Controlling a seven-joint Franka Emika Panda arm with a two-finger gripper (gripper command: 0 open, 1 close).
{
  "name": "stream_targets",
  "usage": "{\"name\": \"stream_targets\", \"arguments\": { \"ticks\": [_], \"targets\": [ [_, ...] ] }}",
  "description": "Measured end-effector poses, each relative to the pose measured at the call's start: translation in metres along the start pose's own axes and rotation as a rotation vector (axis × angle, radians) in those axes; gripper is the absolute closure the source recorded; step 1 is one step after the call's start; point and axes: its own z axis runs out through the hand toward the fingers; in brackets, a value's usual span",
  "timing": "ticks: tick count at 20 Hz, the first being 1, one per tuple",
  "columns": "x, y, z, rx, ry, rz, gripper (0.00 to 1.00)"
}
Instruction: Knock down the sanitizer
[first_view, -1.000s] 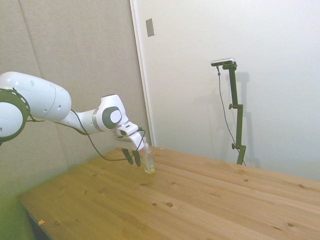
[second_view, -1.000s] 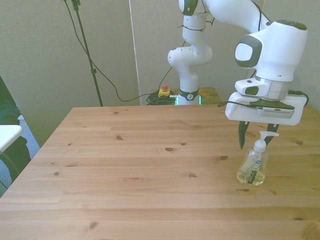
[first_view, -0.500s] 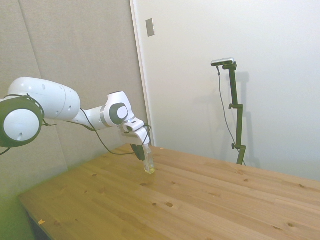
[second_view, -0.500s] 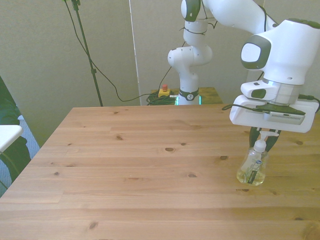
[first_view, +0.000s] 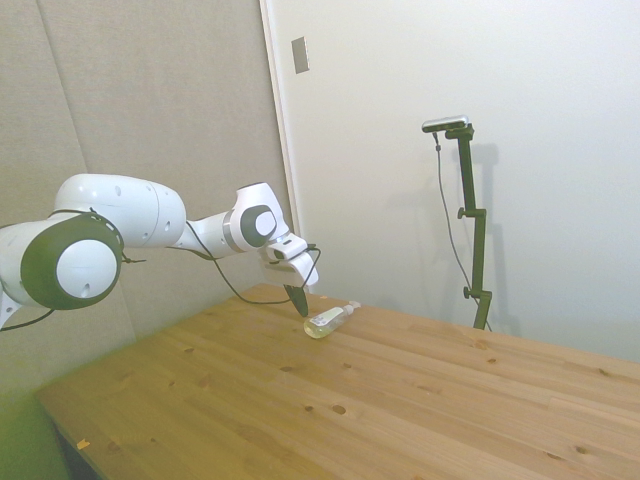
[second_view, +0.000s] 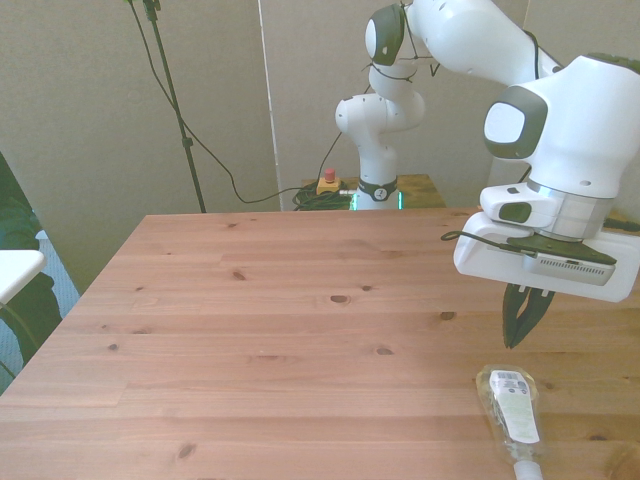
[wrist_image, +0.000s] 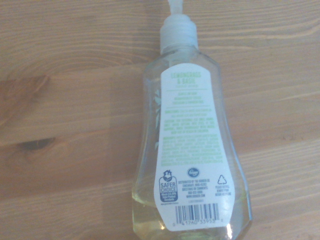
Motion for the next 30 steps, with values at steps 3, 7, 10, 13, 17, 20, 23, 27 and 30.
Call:
{"name": "stream_targets", "arguments": {
  "ticks": [3,7,10,13,17,20,23,27,30],
  "targets": [
    [0.001,-0.002,-0.003,0.002,0.001,0.001,1.00],
    [0.000,-0.001,-0.006,0.005,0.000,0.000,1.00],
    [-0.003,0.006,-0.015,0.005,-0.003,-0.005,1.00],
    [-0.011,0.020,-0.023,0.004,-0.010,-0.015,1.00],
    [-0.028,0.044,-0.027,0.004,-0.022,-0.039,0.00],
    [-0.042,0.066,-0.031,-0.007,-0.033,-0.060,0.00],
    [-0.054,0.088,-0.037,-0.013,-0.042,-0.082,0.00],
    [-0.065,0.117,-0.045,-0.026,-0.051,-0.113,0.00],
    [-0.072,0.136,-0.050,-0.033,-0.056,-0.127,0.00]
  ]
}}
